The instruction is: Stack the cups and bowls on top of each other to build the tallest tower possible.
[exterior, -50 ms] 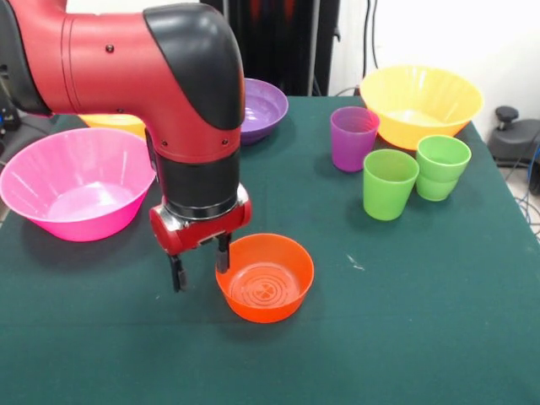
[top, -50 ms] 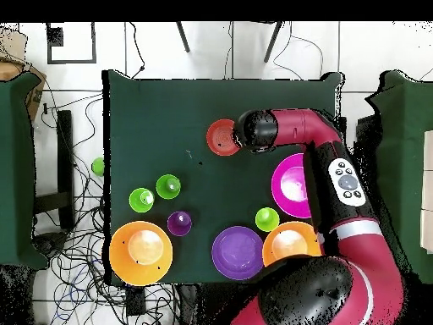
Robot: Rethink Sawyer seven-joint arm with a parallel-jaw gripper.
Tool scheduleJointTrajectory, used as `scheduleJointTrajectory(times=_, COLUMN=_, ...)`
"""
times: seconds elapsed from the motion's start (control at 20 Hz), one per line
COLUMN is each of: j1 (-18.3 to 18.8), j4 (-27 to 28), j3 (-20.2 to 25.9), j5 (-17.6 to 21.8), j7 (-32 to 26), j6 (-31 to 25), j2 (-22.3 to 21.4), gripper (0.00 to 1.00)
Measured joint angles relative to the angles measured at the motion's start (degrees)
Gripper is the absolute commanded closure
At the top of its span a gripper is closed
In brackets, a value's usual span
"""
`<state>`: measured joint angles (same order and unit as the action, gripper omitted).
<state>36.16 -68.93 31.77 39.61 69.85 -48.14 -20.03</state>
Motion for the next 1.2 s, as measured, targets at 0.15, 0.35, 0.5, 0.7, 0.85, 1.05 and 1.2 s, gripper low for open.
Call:
scheduleJointTrajectory(times=0.15, j1=0.26, j4=-0.63, j3=0.01, j5=-0.34, j7=0.00, j6=-1.27, j2=-1.79, gripper=0.00)
scheduleJointTrajectory(times=0.35, j1=0.96, j4=-1.98, j3=0.01, j5=-0.90, j7=0.00, j6=-3.66, j2=-4.59, gripper=0.00)
scheduleJointTrajectory(times=0.5, j1=1.64, j4=-3.18, j3=0.01, j5=-1.18, j7=0.00, j6=-5.18, j2=-6.76, gripper=0.00)
scheduleJointTrajectory(times=0.7, j1=2.92, j4=-4.92, j3=0.00, j5=-1.54, j7=0.00, j6=-6.99, j2=-10.20, gripper=0.00)
scheduleJointTrajectory(times=0.85, j1=3.81, j4=-5.68, j3=0.02, j5=-1.78, j7=0.00, j6=-8.40, j2=-12.34, gripper=0.00)
scheduleJointTrajectory(times=1.05, j1=4.98, j4=-6.02, j3=0.10, j5=-1.85, j7=0.00, j6=-8.98, j2=-14.15, gripper=0.00)
scheduleJointTrajectory(times=1.2, j1=6.21, j4=-6.44, j3=0.53, j5=-1.90, j7=0.00, j6=-8.97, j2=-15.05, gripper=0.00)
